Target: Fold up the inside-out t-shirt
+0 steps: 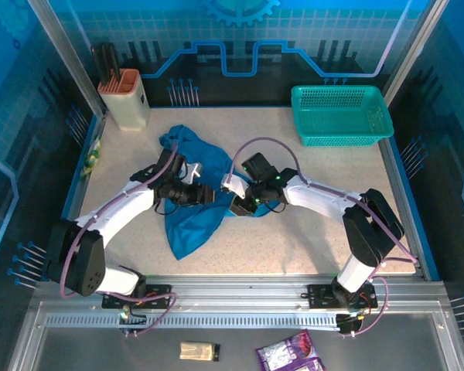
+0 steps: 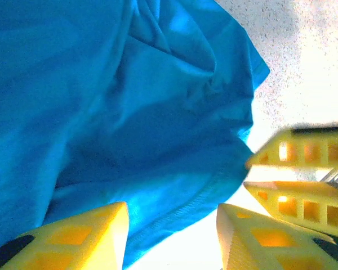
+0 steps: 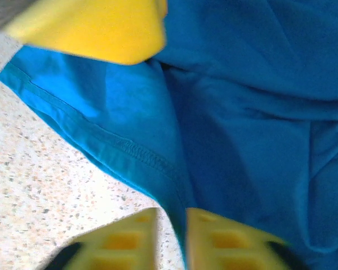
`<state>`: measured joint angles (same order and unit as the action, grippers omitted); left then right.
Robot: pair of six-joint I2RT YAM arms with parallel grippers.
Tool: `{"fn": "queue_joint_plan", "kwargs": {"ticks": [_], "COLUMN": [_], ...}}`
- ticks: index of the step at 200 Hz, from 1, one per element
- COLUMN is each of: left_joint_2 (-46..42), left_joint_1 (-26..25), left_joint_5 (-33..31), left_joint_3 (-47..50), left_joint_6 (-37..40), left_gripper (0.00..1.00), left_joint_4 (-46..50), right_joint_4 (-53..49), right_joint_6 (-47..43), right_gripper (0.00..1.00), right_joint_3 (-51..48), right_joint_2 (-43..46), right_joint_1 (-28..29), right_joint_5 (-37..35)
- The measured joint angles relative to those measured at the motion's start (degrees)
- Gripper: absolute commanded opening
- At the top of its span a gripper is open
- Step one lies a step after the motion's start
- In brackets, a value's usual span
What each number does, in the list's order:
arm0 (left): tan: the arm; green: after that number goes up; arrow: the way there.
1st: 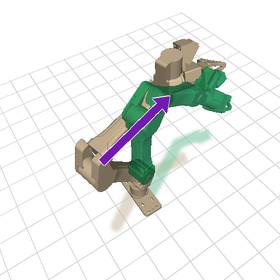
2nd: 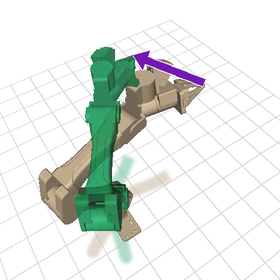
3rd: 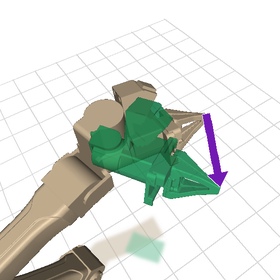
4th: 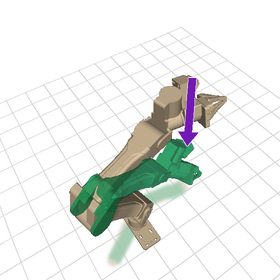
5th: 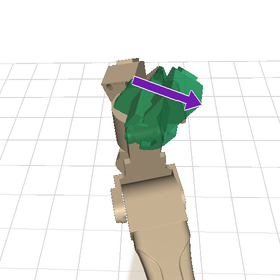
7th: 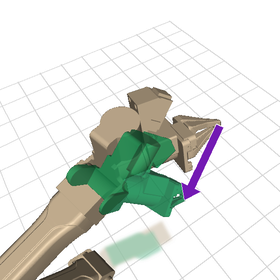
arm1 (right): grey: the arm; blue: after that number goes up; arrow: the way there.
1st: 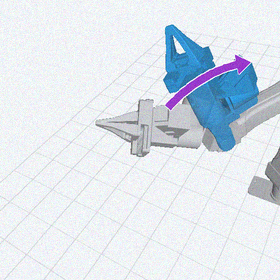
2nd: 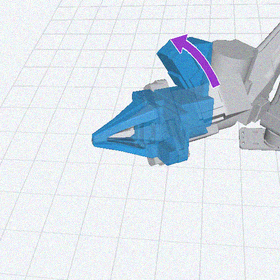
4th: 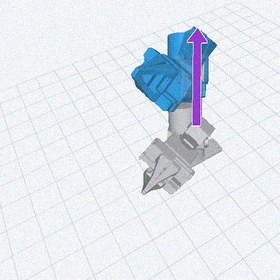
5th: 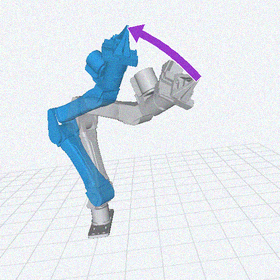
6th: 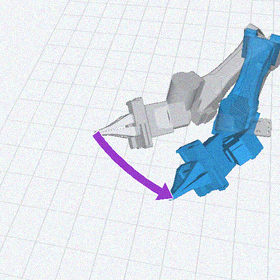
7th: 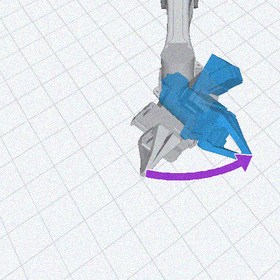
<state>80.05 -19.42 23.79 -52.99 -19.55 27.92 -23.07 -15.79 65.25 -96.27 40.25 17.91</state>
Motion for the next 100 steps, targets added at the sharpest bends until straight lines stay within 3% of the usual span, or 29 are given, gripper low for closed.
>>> {"fn": "queue_joint_plan", "kwargs": {"ticks": [38,100], "left_joint_2": [-0.2,-0.2], "left_joint_1": [-1.0,-1.0], "left_joint_5": [-2.0,-2.6], "left_joint_3": [2.3,3.3], "left_joint_6": [-1.3,-2.8], "left_gripper": [0.45,0.45], "left_joint_4": [-0.8,-1.5], "right_joint_4": [-1.2,-4.0], "right_joint_6": [2.3,-4.5], "right_gripper": [0.26,0.39], "right_joint_3": [-1.1,-3.9], "right_joint_2": [-1.2,-2.0], "right_joint_1": [0.0,1.5], "right_joint_5": [-0.9,-10.5]}}
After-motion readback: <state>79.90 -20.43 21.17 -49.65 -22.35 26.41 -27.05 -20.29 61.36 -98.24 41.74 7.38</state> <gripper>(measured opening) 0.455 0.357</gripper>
